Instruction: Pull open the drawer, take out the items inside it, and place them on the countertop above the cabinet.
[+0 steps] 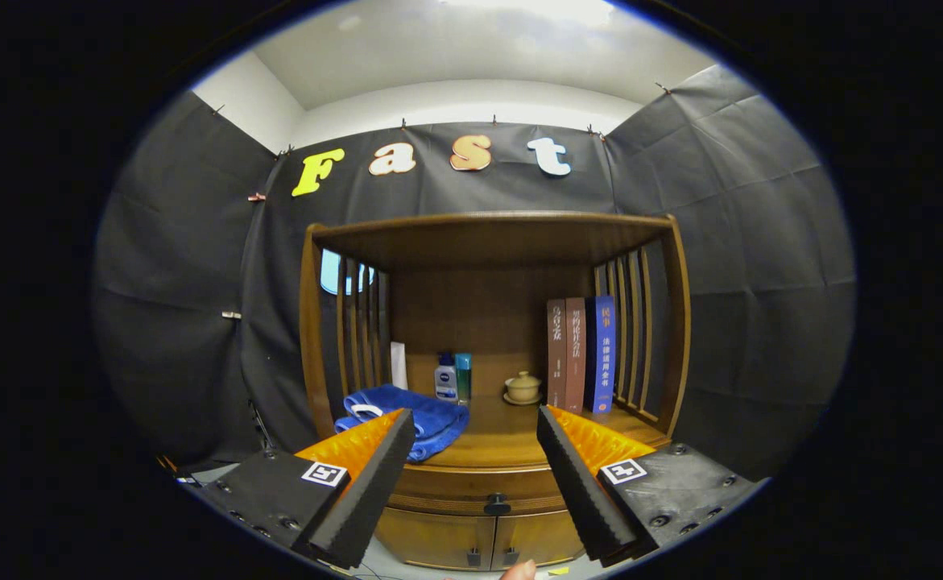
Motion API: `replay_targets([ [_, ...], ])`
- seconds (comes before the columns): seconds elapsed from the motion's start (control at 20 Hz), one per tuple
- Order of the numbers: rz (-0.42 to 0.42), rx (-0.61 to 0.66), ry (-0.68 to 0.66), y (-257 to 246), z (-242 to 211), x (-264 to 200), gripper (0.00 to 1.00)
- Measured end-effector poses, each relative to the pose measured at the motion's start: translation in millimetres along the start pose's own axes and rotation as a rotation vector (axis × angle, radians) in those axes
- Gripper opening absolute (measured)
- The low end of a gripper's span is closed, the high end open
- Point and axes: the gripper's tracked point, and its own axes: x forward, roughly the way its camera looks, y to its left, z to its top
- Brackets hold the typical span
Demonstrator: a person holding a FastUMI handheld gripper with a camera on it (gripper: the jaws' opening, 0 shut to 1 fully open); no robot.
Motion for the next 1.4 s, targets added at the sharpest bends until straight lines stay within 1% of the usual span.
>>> replay_targets([
  [0.15, 0.005, -0.012, 0.043, -3.8, -48.2, 18.6, 0.99],
  [0.4, -0.015, -0.007, 0.099, -15.3, -116.9, 53.9, 0.99],
  [0.55, -0.026, -0.028, 0.137, -23.2, -162.3, 68.6, 0.99],
  [0.75, -0.042, 0.001, 0.193, -27.9, -206.5, 84.6, 0.99],
  [0.85, -0.043, -0.006, 0.226, -29.3, -223.9, 88.3, 0.98],
  [0.95, -0.046, -0.012, 0.245, -30.3, -235.3, 94.0, 0.85],
  [1.0, -0.051, -0.011, 0.239, -31.3, -235.9, 97.3, 0.79],
  [1.1, -0.050, -0.013, 0.227, -30.8, -232.1, 101.7, 0.60],
  [1.15, -0.041, -0.025, 0.239, -26.9, -245.0, 101.2, 0.56],
  [1.25, -0.042, -0.024, 0.241, -31.2, -234.9, 101.8, 0.48],
  [1.3, -0.043, -0.022, 0.247, -30.4, -234.8, 99.2, 0.41],
  [1.4, -0.050, -0.023, 0.252, -30.6, -234.7, 99.8, 0.33],
])
